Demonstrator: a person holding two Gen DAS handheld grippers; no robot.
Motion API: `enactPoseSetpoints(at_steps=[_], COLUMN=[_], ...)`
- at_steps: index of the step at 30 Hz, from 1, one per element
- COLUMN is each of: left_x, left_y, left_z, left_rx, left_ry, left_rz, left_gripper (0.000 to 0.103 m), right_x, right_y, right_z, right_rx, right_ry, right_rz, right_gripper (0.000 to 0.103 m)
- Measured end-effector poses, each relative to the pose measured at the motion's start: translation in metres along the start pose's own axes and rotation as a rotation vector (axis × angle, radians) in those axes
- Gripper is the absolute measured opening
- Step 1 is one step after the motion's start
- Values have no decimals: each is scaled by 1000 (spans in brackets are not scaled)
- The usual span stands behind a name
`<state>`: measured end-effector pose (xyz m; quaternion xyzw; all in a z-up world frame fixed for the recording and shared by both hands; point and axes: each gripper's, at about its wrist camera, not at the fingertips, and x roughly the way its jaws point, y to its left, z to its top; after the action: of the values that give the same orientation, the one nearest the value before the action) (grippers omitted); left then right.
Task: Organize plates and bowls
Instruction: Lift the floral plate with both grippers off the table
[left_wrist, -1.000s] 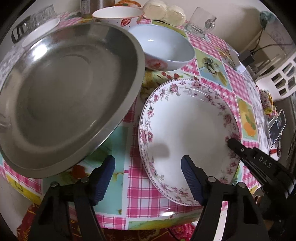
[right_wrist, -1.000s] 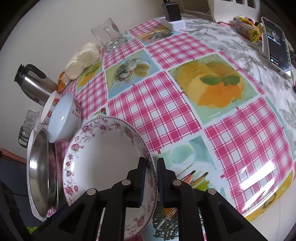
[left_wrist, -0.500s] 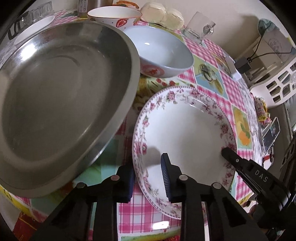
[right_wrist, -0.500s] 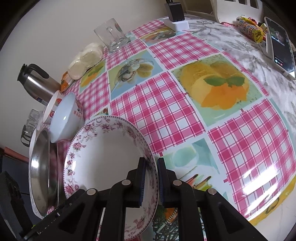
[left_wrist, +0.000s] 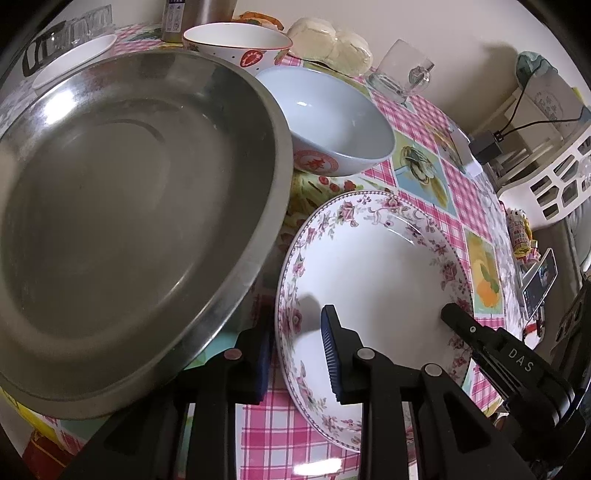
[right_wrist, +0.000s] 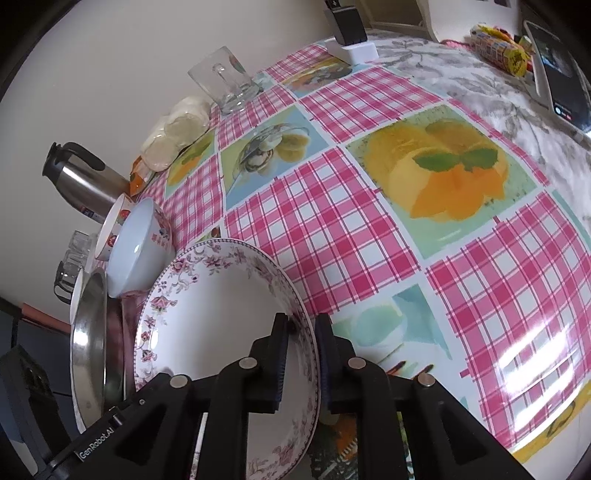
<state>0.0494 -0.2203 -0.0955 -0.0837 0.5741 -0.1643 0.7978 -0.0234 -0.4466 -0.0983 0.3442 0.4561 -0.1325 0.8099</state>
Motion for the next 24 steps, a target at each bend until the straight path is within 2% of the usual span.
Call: enactPoseSetpoints(at_steps=[7,12,24], left_x=[1,0,-9], left_y=[-5,-5,-19], left_z=[0,1,4], left_rx=[32,31,76], left_ry=[-7,0,-21], left_rz=[17,-11,-45], left_gripper=[24,24,24], right_x=[0,-5,-27], right_y=[9,9,5], right_z=[1,3,4], right_rx=[-59,-76,-109], right_ry=[-10,-23,-64], right_rz=[-28,-28,-33], right_gripper=[17,13,13])
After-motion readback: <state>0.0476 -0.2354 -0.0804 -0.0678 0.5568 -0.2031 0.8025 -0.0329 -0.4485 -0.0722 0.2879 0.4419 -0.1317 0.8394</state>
